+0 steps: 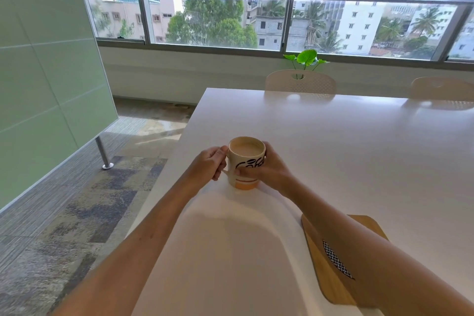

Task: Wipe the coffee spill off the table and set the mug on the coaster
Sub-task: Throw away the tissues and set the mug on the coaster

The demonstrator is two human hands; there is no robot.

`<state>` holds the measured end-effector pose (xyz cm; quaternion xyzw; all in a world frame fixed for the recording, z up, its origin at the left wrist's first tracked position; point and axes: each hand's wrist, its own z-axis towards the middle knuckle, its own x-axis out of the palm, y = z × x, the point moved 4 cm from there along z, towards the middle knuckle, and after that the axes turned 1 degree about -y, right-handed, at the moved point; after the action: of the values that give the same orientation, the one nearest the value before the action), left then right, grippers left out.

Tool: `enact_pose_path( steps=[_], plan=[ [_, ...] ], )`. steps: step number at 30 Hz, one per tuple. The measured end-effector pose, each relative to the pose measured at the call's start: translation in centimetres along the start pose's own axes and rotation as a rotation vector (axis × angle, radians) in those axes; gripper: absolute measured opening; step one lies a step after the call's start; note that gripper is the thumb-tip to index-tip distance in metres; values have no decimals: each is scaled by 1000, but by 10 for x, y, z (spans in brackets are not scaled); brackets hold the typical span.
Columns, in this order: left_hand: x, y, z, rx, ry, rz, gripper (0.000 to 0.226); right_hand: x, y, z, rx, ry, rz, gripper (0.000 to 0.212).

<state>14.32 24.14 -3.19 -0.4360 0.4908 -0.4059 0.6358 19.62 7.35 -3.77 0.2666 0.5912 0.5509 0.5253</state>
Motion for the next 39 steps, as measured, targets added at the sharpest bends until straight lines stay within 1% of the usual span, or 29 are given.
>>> enact_pose_path(
  steps=[5,10,16,21,26,33,39],
  plan=[
    [1,-7,-2,9,11,33,37,-2,6,-3,-24,-39,-43,75],
    [6,-27,-8,43,2,40,37,-16,23,-11,-73,-56,-72,74],
    [25,-64,-17,106,15,30,37,-53,47,-31,-119,-99,-100,73],
    [52,-88,-31,123,42,23,37,-87,59,-60,-147,-110,-126,70],
    [86,-102,-55,113,87,21,38,-117,54,-96,-132,-154,-132,66],
    [129,-102,-95,85,164,10,36,-141,31,-148,-130,-205,-197,73],
    [154,-97,-120,50,200,-11,35,-152,14,-177,-117,-228,-226,76]
  ],
)
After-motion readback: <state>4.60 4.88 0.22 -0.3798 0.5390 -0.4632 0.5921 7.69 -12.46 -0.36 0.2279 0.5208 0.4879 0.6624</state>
